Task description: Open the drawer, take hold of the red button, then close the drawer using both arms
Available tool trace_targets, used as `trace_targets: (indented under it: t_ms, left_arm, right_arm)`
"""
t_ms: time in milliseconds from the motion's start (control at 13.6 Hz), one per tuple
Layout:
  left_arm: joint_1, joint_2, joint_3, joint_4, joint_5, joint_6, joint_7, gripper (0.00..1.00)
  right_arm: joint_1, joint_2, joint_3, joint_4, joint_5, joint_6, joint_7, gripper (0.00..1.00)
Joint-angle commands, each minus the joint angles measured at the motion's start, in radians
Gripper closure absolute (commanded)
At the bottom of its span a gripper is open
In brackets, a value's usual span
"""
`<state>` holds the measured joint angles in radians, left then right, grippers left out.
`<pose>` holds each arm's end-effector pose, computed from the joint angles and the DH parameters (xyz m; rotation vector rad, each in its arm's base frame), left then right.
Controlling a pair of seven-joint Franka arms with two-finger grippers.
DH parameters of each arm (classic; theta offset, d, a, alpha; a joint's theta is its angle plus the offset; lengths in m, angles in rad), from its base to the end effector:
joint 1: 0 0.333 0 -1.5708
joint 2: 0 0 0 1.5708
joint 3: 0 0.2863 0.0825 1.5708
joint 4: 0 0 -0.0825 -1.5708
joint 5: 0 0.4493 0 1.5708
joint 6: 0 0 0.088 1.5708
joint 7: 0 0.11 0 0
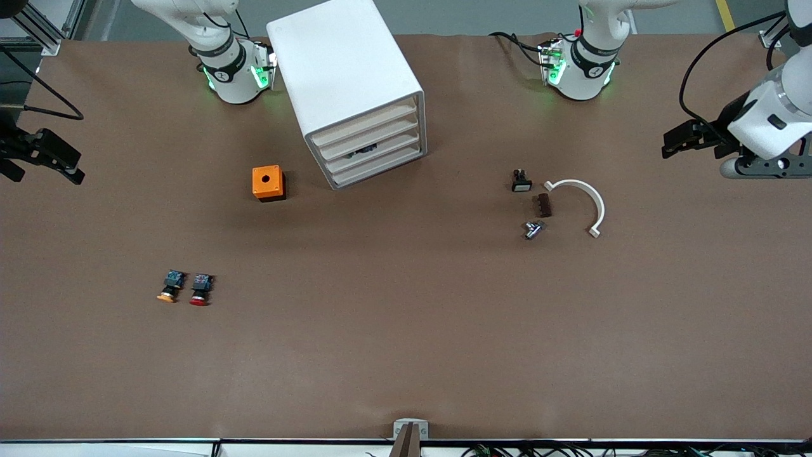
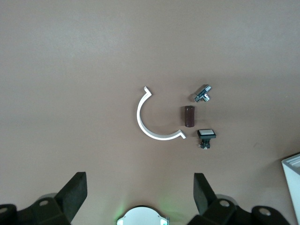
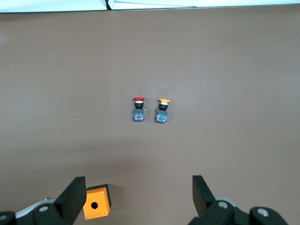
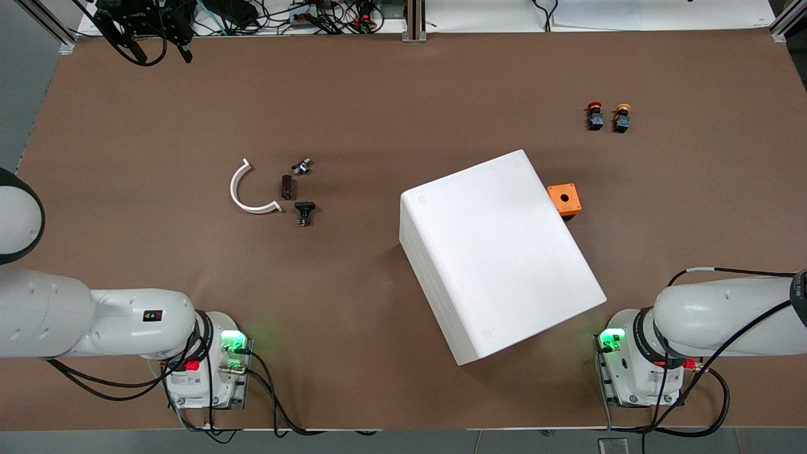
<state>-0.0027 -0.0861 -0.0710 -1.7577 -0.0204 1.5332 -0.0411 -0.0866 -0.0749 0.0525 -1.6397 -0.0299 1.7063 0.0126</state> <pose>0.5831 -0.0465 0.5410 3.1273 -0.0489 -0.2180 0.6119 -0.0228 0.6134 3.0978 -0.0691 0.2189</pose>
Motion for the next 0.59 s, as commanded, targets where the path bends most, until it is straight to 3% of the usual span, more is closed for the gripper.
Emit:
trace_targets:
  t_ms: [0, 516]
  left_arm:
    - [-0.026, -0.041, 0.023, -0.043, 0.027, 0.025, 0.012, 0.00]
    - [-0.030, -0.072, 0.048, -0.065, 0.027, 0.100, 0.012, 0.00]
  right_arm:
    - [-0.015, 0.003, 0.012, 0.018, -0.015, -0.013, -0.009, 0.00]
    - [-0.015, 0.003, 0.012, 0.018, -0.015, -0.014, -0.009, 0.00]
